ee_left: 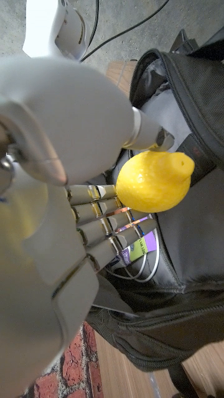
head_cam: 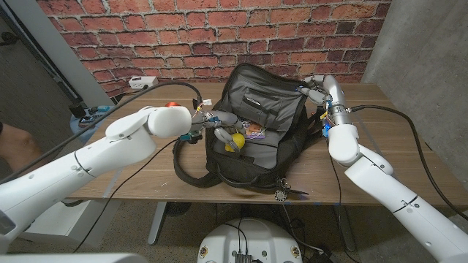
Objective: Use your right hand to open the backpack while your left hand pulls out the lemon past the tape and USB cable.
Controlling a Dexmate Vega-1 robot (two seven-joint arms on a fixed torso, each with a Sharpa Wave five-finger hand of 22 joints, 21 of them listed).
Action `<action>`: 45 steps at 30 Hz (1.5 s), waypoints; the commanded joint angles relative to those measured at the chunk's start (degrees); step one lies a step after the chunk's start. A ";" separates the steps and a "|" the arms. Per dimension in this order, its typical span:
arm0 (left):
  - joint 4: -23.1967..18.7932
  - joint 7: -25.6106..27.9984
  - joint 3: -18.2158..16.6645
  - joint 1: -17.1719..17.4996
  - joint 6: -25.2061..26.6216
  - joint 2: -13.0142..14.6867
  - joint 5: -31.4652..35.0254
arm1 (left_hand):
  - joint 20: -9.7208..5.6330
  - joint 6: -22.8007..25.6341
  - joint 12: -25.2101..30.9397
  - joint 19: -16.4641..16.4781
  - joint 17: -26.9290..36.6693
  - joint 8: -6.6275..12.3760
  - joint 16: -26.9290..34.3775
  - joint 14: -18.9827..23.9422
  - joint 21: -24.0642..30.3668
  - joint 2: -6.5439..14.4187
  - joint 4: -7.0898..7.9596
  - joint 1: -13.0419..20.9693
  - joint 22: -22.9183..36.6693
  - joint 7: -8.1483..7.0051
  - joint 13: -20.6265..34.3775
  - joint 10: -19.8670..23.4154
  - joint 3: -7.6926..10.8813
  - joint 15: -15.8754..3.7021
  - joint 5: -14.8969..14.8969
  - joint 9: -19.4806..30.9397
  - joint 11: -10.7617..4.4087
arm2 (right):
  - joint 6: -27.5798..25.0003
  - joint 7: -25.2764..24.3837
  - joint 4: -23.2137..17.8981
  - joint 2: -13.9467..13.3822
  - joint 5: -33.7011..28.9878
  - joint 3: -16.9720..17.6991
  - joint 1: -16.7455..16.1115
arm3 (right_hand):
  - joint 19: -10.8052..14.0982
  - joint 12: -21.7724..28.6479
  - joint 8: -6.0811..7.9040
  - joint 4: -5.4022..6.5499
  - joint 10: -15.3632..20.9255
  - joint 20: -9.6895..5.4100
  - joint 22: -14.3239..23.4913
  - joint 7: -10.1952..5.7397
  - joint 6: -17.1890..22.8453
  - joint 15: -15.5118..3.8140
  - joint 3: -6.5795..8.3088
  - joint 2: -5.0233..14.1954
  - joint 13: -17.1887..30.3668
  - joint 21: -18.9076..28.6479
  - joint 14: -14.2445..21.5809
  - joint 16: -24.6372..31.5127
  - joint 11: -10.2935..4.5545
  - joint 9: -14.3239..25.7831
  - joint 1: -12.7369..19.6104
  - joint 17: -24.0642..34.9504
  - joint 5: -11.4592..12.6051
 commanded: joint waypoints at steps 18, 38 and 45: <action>-9.61 8.61 -9.69 9.81 5.55 11.60 -9.20 | 0.07 1.38 1.68 -0.30 0.46 0.39 0.15 1.11 0.88 5.09 0.19 4.60 0.34 0.13 6.95 0.62 -0.48 0.09 1.00 0.78 -0.07 | -0.54 0.32 0.08 -0.14 -0.05 -0.18 0.67 | -0.18 0.15 -0.45 -0.02 0.57 -2.46 0.19 0.30 0.06 -5.43 -0.24 0.49 0.30 0.42 0.55 -0.30 0.16 0.36 0.53 0.31 0.28; -12.73 18.12 -21.42 19.30 8.33 19.28 -19.45 | -0.22 1.66 2.56 -0.34 0.54 0.25 -0.12 1.31 1.47 5.17 0.28 4.59 0.46 -0.02 7.83 0.53 -0.72 -0.03 1.34 1.22 -0.29 | -0.60 0.91 0.98 -0.37 0.12 -0.77 1.56 | -0.25 0.10 -0.57 0.00 0.55 -2.44 0.18 0.32 0.10 -5.44 -0.40 0.56 0.44 0.60 0.65 -0.42 0.14 0.39 0.62 0.47 0.28; -13.67 22.44 -30.82 28.93 8.90 21.80 -22.53 | -0.19 1.57 2.81 -0.45 0.58 0.12 -0.16 1.45 1.65 5.20 0.30 4.58 0.49 -0.09 8.12 0.44 -0.80 0.00 1.45 1.37 -0.26 | -0.46 0.65 0.91 -0.38 -0.04 -0.88 1.35 | -0.24 0.09 -0.62 -0.01 0.56 -2.45 0.17 0.37 0.09 -5.44 -0.44 0.59 0.47 0.66 0.68 -0.46 0.16 0.40 0.67 0.52 0.29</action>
